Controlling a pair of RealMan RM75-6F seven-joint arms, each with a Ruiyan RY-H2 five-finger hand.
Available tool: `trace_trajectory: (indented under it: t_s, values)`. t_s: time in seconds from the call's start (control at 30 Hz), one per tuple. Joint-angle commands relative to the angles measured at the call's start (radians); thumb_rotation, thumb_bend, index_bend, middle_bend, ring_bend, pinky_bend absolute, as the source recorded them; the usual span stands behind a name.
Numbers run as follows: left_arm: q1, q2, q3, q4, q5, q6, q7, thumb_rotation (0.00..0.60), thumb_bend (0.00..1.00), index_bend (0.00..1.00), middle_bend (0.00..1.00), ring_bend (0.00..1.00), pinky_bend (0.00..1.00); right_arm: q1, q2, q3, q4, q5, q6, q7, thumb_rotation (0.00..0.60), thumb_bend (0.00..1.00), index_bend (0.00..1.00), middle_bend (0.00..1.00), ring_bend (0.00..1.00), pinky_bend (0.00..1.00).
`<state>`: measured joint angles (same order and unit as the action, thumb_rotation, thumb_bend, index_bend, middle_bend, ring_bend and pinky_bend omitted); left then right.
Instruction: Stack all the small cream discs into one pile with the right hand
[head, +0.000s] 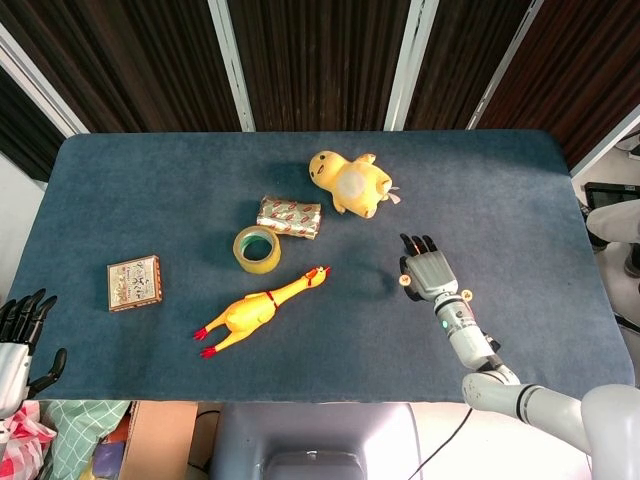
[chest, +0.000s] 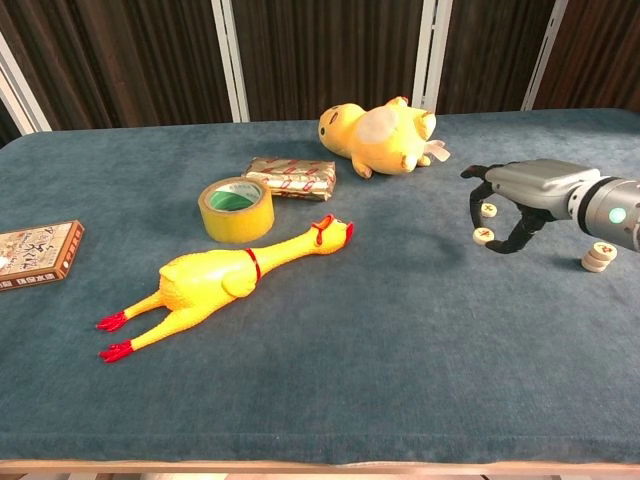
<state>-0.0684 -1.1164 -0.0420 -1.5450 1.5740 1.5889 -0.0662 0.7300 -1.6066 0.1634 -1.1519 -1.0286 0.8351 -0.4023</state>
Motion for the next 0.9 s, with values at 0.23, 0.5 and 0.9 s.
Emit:
trace_trajectory:
  t_s: [0.23, 0.5, 0.9]
  values:
    - [-0.005, -0.008, -0.002, 0.000, -0.002, -0.010, 0.017, 0.600, 0.44, 0.00, 0.00, 0.00, 0.06, -0.120, 0.231, -0.086, -0.254, -0.162, 0.125, 0.097, 0.600, 0.47, 0.64, 0.05, 0.00, 0.00]
    - [-0.012, -0.015, -0.001, -0.003, 0.003, -0.019, 0.033, 0.600, 0.44, 0.00, 0.00, 0.00, 0.06, -0.183, 0.290, -0.139, -0.244, -0.217, 0.157, 0.144, 0.600, 0.47, 0.64, 0.05, 0.00, 0.00]
    - [-0.018, -0.021, -0.003, -0.006, -0.008, -0.032, 0.051, 0.600, 0.44, 0.00, 0.00, 0.00, 0.06, -0.185, 0.238, -0.105, -0.061, -0.169, 0.085, 0.224, 0.600, 0.47, 0.64, 0.05, 0.00, 0.00]
